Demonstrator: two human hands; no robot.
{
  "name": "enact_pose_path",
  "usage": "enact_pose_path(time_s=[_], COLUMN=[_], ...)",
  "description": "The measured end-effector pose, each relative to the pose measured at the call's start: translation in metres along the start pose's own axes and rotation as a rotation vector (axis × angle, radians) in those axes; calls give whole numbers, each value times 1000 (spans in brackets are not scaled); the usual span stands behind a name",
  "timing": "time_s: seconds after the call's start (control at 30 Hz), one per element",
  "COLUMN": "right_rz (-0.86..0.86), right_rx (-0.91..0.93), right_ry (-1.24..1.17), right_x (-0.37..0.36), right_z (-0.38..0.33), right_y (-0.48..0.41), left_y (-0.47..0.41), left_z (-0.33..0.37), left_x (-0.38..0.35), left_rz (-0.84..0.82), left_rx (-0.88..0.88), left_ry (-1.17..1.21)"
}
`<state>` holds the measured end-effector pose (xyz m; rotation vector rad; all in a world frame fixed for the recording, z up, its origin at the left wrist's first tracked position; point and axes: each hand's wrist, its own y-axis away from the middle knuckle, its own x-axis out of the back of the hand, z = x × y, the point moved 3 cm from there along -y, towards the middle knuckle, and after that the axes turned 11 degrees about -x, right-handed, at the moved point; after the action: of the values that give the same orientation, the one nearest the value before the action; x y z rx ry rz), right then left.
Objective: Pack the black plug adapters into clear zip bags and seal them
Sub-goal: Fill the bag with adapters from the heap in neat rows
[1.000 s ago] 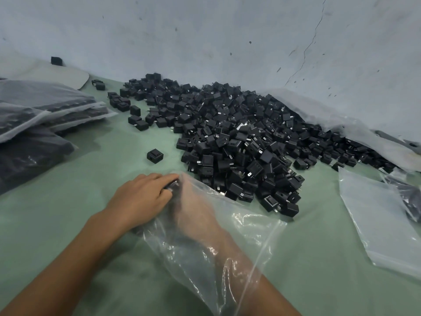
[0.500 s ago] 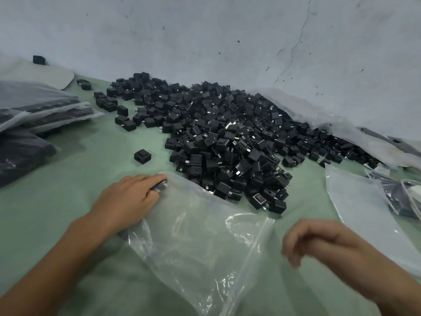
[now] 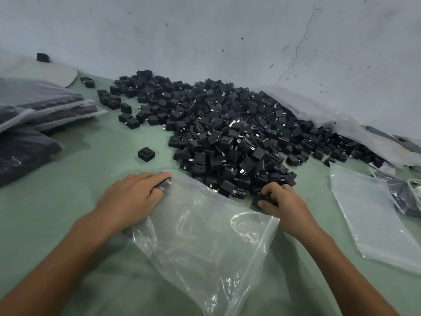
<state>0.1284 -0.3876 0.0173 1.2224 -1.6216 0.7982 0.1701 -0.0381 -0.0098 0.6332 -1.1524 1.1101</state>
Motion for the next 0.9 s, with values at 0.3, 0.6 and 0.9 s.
enact_pose_path(time_s=[0.3,0.6,0.9], right_rz=[10,-791,-883], right_rx=[-28,-132,-161], right_ry=[-386,-833,-1128], right_x=[30,33,-34], right_z=[25,30,-83], right_y=[46,149,128], left_y=[0,-1,-1], left_z=[-1,-2,-1], left_x=[0,-1,-2], left_rz=[-6,-17,-1], left_rx=[8,9,4], left_ry=[3,5,18])
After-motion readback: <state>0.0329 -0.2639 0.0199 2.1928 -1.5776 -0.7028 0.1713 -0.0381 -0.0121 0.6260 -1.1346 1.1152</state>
